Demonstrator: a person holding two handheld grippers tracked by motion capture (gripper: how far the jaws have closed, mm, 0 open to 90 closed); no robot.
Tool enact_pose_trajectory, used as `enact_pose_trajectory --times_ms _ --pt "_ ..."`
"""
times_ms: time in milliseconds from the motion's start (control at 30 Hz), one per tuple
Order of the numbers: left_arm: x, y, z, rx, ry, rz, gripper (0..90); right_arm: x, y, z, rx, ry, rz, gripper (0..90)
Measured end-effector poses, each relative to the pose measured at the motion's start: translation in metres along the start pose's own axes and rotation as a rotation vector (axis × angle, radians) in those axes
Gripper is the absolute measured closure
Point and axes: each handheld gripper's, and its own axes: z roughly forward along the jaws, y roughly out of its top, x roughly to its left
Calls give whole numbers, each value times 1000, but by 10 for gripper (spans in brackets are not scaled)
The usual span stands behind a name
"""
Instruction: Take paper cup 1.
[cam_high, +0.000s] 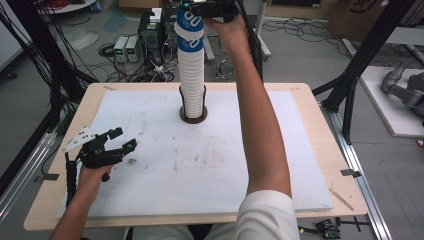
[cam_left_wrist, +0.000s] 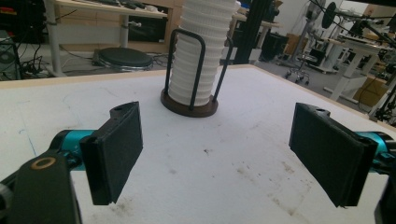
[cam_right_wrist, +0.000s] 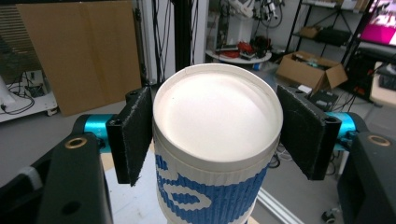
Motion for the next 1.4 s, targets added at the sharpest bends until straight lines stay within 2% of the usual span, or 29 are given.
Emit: enact_pose_trajectory --times_ms 67,200,333,500,533,567,733,933,1000,1200,1400 --pt "0 0 0 0 0 1 174 1 2 -3 -6 -2 -3 312" --pt "-1 0 -1 -2 -4 0 174 1 7 -19 -51 16 7 314" --pt "-1 1 -1 -5 -6 2 174 3 9 -36 -69 9 -15 315" --pt "-3 1 0 -3 -15 8 174 3 7 -52 -63 -5 -36 315" --pt "-3 1 0 -3 -15 8 174 3 4 -62 -58 -10 -45 316" --pt "-3 0 0 -1 -18 9 174 3 4 -62 -58 -10 -45 316" --pt "-5 0 1 -4 -27 14 174 1 -8 -88 -49 -11 -59 316" --pt "-8 1 2 -2 -32 28 174 1 -33 -111 -20 -1 -58 316" --pt "-10 1 4 2 -19 44 174 1 -46 -116 1 5 -61 316" --pt "-11 0 5 2 -22 87 176 3 -84 -125 28 40 -46 316" --pt "-14 -1 7 -1 -68 116 176 9 -129 -128 46 60 -44 316"
